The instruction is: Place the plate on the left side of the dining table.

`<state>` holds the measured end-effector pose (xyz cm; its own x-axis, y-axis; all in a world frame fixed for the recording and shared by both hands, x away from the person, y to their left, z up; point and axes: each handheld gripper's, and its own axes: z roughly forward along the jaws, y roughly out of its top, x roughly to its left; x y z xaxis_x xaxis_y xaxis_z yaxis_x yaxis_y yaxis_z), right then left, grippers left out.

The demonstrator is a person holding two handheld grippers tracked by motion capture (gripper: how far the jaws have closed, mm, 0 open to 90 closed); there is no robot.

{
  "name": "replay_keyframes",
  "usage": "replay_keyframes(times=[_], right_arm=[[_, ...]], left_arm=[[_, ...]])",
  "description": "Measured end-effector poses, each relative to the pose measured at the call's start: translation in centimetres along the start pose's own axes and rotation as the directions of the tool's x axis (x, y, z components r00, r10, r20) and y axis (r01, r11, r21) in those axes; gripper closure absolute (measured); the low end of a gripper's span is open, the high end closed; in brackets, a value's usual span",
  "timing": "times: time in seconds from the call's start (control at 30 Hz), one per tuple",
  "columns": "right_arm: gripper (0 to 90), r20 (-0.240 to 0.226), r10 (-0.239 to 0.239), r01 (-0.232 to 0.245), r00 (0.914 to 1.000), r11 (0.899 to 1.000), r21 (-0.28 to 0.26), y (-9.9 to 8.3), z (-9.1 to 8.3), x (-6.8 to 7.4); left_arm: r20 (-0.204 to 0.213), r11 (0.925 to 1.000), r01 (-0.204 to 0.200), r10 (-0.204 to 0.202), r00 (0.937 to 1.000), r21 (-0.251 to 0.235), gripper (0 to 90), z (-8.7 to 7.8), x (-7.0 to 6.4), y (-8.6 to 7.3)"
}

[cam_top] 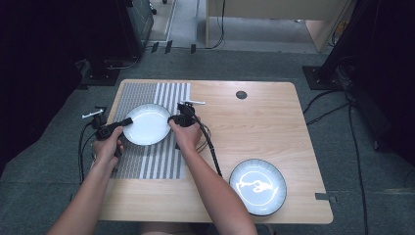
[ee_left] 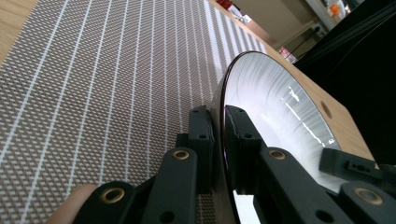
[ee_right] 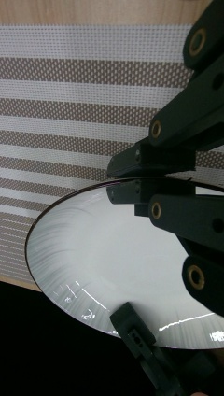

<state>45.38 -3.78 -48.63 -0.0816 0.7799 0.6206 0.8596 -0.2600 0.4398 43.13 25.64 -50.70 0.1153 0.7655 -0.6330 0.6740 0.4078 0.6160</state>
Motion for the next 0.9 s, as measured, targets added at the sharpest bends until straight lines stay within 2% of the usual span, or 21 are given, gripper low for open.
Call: replay_keyframes(times=[0.23,0.43,0.6,0.67,0.9], right_arm=[[86.5,0.019,-0.001,0.001,0.9998,1.0,-0.014,0.5,1.0,-0.1],[86.4,0.022,-0.004,0.005,0.9997,0.999,-0.037,0.8,1.6,-0.4],[86.2,0.018,0.018,-0.017,0.9997,0.999,-0.05,0.7,2.4,-0.7],[86.2,0.022,0.013,-0.012,0.9997,0.998,-0.056,0.6,2.9,-0.8],[85.1,0.016,-0.007,0.008,0.9998,0.998,-0.068,0.4,3.2,-0.9]], left_arm=[[-0.043,0.9992,-0.036,0.037,0.9984,0.016,80.2,1.2,-0.1,0.5],[-0.07,0.9989,-0.044,0.045,0.9966,0.016,79.4,2.0,0.0,0.8],[-0.112,0.9966,-0.079,0.081,0.9903,0.023,78.3,2.5,0.0,0.9],[-0.127,0.9953,-0.092,0.095,0.9874,0.031,77.8,2.6,0.1,0.9],[-0.124,0.9928,-0.113,0.117,0.9854,0.041,75.4,2.9,0.5,0.6]])
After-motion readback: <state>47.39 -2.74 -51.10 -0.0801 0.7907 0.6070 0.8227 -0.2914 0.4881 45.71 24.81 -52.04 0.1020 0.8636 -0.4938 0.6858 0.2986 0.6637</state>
